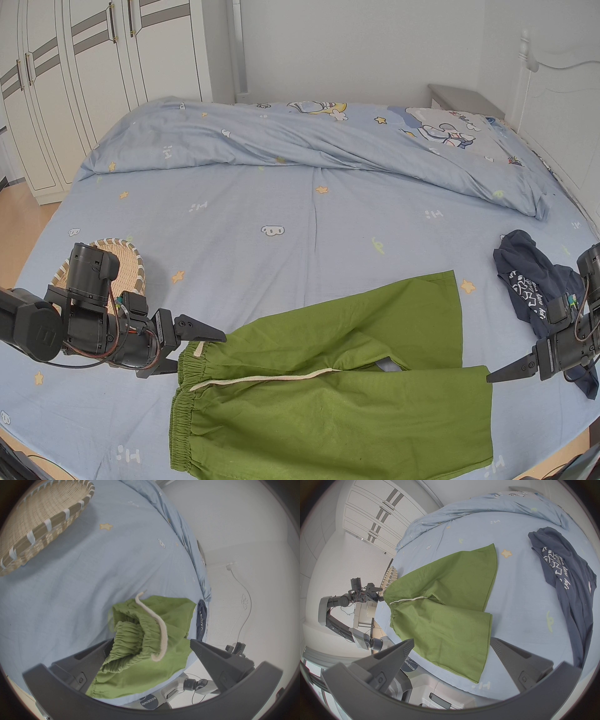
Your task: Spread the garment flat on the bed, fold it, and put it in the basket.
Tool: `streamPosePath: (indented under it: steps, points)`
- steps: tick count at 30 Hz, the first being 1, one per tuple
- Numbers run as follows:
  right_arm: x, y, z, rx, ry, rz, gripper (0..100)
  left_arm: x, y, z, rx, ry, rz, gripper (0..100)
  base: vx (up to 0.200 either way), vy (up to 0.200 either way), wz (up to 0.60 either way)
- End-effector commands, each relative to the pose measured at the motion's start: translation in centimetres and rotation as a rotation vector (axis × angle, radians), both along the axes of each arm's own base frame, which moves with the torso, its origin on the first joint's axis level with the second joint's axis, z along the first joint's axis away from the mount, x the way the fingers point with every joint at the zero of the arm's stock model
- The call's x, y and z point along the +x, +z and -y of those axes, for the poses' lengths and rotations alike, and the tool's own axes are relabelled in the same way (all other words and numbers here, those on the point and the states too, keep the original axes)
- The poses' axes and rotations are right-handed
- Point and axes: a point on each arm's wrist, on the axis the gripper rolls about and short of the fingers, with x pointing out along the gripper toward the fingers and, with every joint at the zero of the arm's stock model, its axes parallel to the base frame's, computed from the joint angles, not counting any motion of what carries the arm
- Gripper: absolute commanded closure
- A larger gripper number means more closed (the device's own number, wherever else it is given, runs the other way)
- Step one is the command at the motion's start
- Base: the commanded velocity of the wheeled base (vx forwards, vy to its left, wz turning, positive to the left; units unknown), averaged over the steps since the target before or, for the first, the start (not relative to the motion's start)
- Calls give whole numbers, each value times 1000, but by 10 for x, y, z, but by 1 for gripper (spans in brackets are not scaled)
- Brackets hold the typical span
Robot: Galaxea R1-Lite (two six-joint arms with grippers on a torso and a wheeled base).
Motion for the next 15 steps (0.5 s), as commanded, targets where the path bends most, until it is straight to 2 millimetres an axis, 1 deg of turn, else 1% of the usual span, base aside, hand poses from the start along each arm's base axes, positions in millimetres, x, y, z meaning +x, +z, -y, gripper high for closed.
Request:
streamPosePath:
  steps: [1, 9, 10, 15]
  points:
    - [2, -3, -1, -1, 7, -10, 0, -6, 7, 5, -5, -25, 23, 0, 0, 0, 0]
    - [1, -3, -1, -1, 7, -9, 0, -4, 5, 6, -4, -28, 21, 0, 0, 0, 0]
    - [1, -3, -1, -1, 7, -9, 0, -4, 5, 6, -4, -28, 21, 100, 0, 0, 0]
    - [1, -3, -2, -1, 9, -10, 0, -6, 4, 8, -2, -40, 15, 100, 0, 0, 0]
